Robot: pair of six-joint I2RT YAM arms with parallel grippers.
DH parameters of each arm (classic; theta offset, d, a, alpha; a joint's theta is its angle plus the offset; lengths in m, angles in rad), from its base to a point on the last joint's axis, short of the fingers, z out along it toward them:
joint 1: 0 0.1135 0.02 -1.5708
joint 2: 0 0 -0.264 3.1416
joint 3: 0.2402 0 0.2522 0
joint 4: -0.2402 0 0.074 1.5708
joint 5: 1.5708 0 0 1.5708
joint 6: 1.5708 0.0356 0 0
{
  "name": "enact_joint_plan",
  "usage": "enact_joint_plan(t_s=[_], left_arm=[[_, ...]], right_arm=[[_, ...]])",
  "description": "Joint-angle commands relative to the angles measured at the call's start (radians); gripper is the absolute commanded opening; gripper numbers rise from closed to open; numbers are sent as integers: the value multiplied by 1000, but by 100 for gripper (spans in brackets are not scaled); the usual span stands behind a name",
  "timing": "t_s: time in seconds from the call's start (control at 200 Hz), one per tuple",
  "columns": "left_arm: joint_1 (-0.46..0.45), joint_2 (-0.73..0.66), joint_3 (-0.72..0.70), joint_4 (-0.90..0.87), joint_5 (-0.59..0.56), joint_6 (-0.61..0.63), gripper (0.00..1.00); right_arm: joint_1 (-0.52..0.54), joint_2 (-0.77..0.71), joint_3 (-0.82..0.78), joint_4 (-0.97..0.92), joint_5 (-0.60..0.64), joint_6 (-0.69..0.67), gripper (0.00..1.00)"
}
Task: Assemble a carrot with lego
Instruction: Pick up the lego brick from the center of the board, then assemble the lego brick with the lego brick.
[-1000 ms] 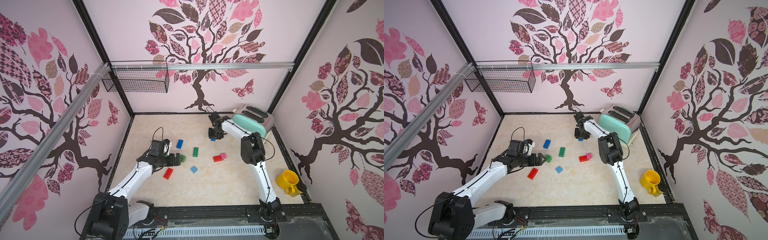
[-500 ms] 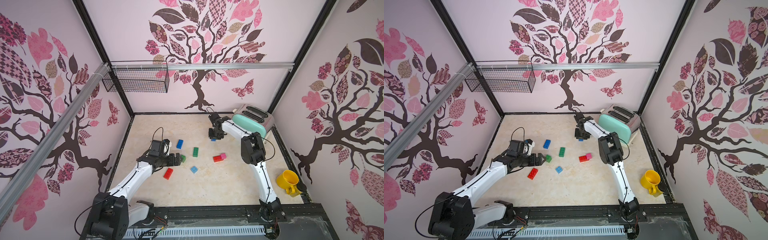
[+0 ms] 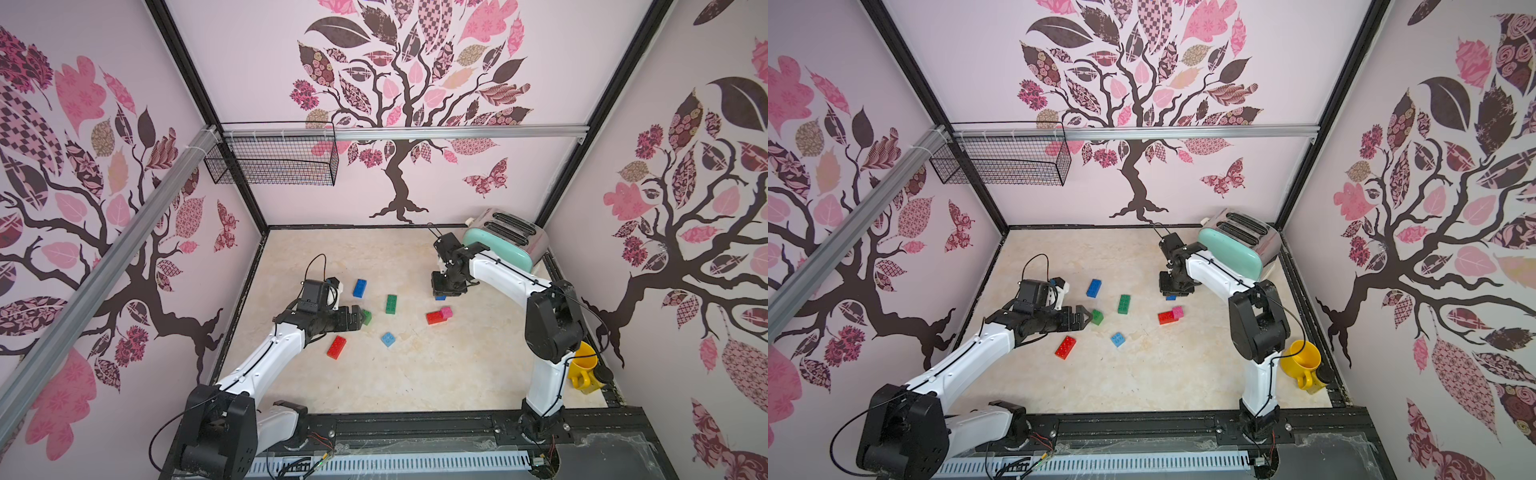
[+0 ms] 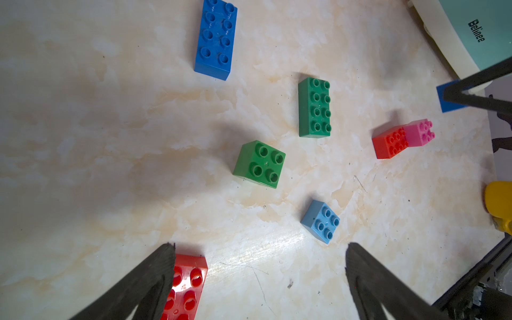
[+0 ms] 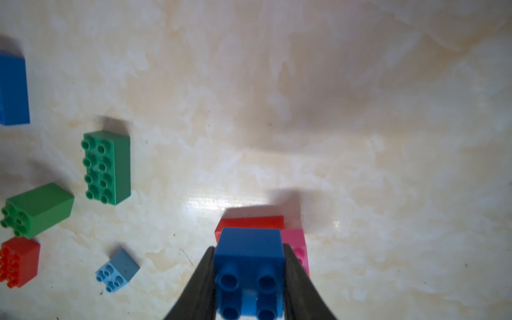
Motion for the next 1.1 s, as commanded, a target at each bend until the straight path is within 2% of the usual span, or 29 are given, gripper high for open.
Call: enact_joint_plan(t_s=[0.0,0.3,0.59,1.096], left_arm=[[-3,-9,6,14,13,1,98],[-2,-19,3,17,20,-4,98],[-3,-24,0,20,20,-9,98],[-2,-26,0,20,16,-9,98]], right_arm=[[58,-58,-67,-11,-3,-9,30],[124,-83,-181,59,12,-8,30],[136,-13,-147,93,63,-42,30],[143,40,-104,97,79,-63,30]])
